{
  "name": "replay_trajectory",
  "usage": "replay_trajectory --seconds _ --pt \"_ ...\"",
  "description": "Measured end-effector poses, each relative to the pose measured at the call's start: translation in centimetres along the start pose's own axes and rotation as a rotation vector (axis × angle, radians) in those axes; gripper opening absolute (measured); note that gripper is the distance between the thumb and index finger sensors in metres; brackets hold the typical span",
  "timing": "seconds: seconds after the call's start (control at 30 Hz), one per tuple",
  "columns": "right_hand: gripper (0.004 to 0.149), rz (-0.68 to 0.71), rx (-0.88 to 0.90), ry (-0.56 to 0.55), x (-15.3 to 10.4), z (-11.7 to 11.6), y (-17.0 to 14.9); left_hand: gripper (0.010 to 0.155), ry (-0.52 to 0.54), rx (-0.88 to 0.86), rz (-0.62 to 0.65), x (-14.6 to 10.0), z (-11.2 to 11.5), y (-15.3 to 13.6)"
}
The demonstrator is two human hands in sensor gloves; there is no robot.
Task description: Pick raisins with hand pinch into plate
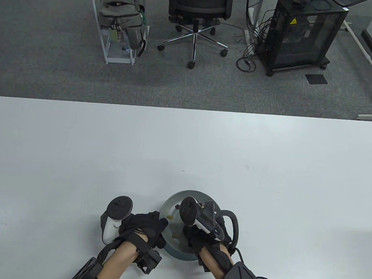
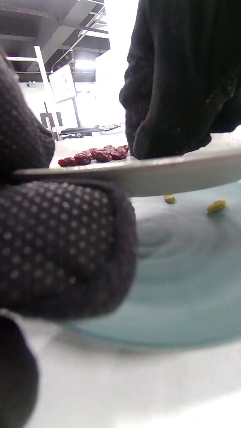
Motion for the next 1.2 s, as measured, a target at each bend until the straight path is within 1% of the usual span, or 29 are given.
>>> replay_trajectory --seconds 0.13,0.33,0.5,0.6,0.67,0.8,0.9,1.07,1.2 --pt "0.052 -0.002 0.037 -0.024 -0.1 0.4 -0.5 0.053 0.007 -0.006 -0.006 0.0 -0.2 -0.1" --pt "0.051 0.008 0.124 -0.076 -0.8 2.0 -1.6 0.053 0.014 -0.015 -0.014 0.1 -0.6 -0.2" --pt "0.051 0.011 0.187 -0.131 -1.6 3.6 -2.6 0.054 0.046 -0.039 -0.020 0.1 -1.5 -0.5" --pt "0.051 -0.023 0.215 -0.165 -1.6 4.0 -3.5 0.054 0.071 -0.068 -0.034 0.1 -2.3 -0.9" --pt "0.051 -0.046 0.221 -0.169 -1.4 4.0 -4.1 0.054 0.090 -0.086 -0.040 0.0 -2.9 -1.1" --pt "0.051 -0.067 0.224 -0.145 -1.0 3.6 -5.1 0.054 0.148 -0.081 -0.035 -0.2 -4.2 -1.2" --pt "0.051 -0.079 0.232 -0.129 -0.7 3.2 -5.5 0.054 0.173 -0.109 -0.040 -0.3 -5.0 -1.4" --pt "0.051 -0.091 0.215 -0.101 -0.1 2.5 -5.6 0.054 0.219 -0.137 -0.050 -0.4 -6.4 -1.8" --pt "0.051 -0.101 0.182 -0.052 1.0 1.2 -5.3 0.054 0.255 -0.145 -0.042 -0.7 -7.5 -1.7"
Point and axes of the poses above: the tracker on the back of each hand, its own y axis roughly to the thumb side, its own x axis roughly from the wrist to the fingertips, z = x × y, the point moved 1 cm from there along x, roughly from the wrist to the fingertips
